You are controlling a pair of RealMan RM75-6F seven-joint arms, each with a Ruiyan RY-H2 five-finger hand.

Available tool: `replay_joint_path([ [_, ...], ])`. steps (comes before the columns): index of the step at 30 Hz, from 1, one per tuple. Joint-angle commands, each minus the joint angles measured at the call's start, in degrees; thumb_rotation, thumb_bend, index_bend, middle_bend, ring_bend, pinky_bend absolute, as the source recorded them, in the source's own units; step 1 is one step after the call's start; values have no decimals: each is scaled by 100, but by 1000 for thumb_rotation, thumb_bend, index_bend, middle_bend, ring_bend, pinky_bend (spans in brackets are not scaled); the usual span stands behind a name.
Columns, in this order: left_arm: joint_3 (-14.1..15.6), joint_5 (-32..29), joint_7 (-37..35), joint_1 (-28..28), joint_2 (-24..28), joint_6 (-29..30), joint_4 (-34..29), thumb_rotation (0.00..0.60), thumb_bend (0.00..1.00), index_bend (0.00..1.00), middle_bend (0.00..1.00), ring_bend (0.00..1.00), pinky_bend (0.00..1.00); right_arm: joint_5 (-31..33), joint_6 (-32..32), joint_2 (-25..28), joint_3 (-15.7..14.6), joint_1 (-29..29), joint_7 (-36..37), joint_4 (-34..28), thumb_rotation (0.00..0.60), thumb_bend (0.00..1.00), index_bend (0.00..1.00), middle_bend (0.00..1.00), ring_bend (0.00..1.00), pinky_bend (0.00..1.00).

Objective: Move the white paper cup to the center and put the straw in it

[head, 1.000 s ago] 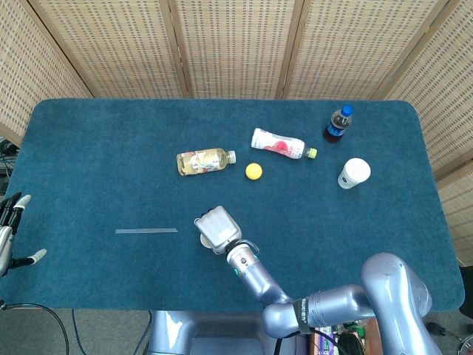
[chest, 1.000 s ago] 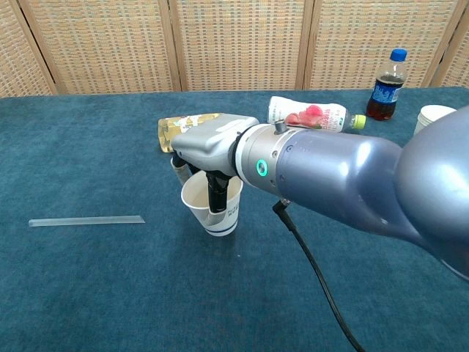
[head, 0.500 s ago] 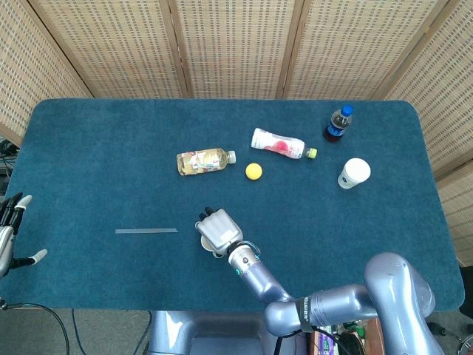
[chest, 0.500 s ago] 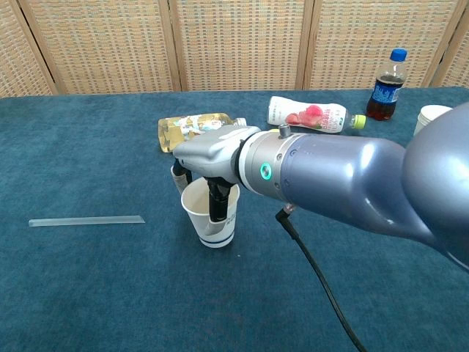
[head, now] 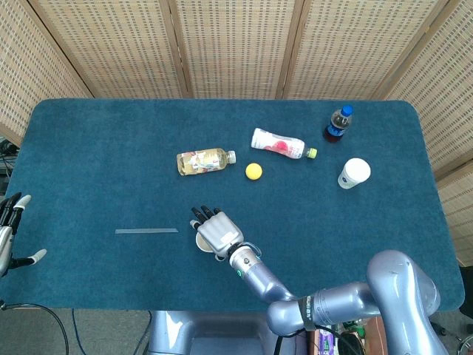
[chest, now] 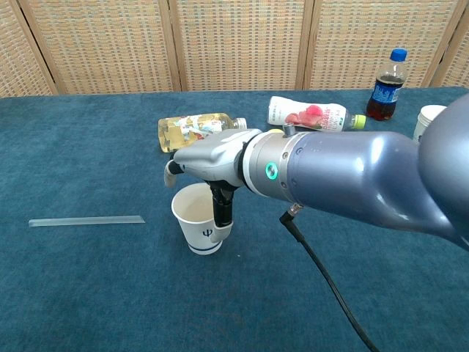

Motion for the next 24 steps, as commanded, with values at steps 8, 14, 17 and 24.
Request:
replay_joint_path([
  [8,-8,-26,-8,-16,-3,-29,23,600,32,0,0,0,0,-70,171,698,-102,-95,55,-841,600,146,100,0,0,97],
  [14,9,-8,19,-20,-25,-33,24,600,33,0,0,0,0,-1858,145,2024,-653,-798,786,-1461,600,146,97,0,0,67],
  [17,23,11,43,-26,-43,-39,17,600,33,0,0,0,0,-2925,217,2589,-901,-1237,1427,-1419,600,146,97,0,0,56],
  [24,16,5,128,-65,-115,-72,69,600,38,0,0,0,0,-4583,871,3375,-1336,-2135,2828,-984,600,118,97,0,0,0],
])
